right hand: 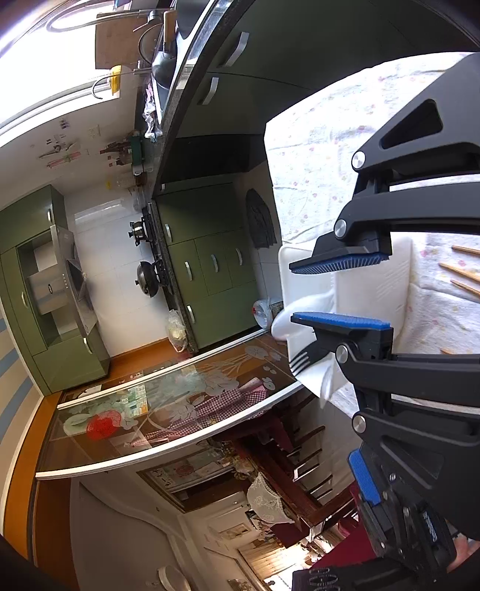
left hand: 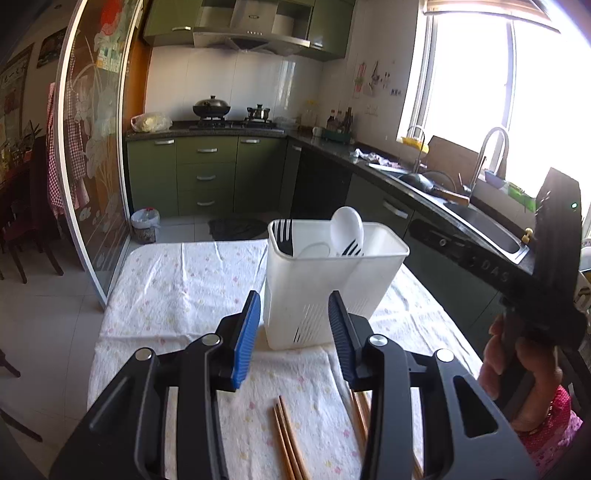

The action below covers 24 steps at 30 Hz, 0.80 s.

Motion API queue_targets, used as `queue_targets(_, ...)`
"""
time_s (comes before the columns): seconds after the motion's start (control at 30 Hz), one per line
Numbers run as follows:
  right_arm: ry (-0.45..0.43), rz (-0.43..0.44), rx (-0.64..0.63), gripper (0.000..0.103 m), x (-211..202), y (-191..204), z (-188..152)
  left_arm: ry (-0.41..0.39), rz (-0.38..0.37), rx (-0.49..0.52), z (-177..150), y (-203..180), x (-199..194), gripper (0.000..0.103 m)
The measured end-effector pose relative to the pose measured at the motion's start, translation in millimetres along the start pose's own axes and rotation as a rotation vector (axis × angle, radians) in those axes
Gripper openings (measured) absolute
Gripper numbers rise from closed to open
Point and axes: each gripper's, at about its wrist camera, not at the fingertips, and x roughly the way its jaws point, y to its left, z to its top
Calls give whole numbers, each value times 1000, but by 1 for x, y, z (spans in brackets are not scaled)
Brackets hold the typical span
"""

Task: Organize utensils
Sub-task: 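Move the left gripper to a wooden chopstick and close on it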

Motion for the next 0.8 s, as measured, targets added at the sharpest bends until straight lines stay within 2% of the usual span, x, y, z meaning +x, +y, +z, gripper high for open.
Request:
queue_targets(0.07, 66, -8, -9, 23, -14, 0, -6, 113, 12, -4, -10, 0, 7, 37)
queue_targets(0.23, 321, -26, 4, 23, -30, -11, -29, 456, 50, -37, -49, 6, 33, 36)
queue_targets(0.3, 406, -23, 19, 23, -34, -17, -38, 565, 52, -51, -68, 10, 42, 36)
queue_targets(0.37, 461, -32, 21, 23, -38, -21, -49, 641, 65, -60, -82, 11, 50, 35)
queue_targets(0.43, 504, -37, 8, 23, -41, -23, -57, 687, 82, -54, -91, 9, 55, 29)
queue_targets(0.5, 539, -36, 0, 23, -44, -23, -64, 714, 100, -41, -97, 6, 59, 29)
queue_targets(0.6, 587, -16, -1, 23, -41, -21, -73, 757, 123, -38, -105, 3, 64, 23)
queue_targets(0.8, 649, 16, -1, 23, -31, -14, -82, 791, 114, -31, -112, -6, 65, 22)
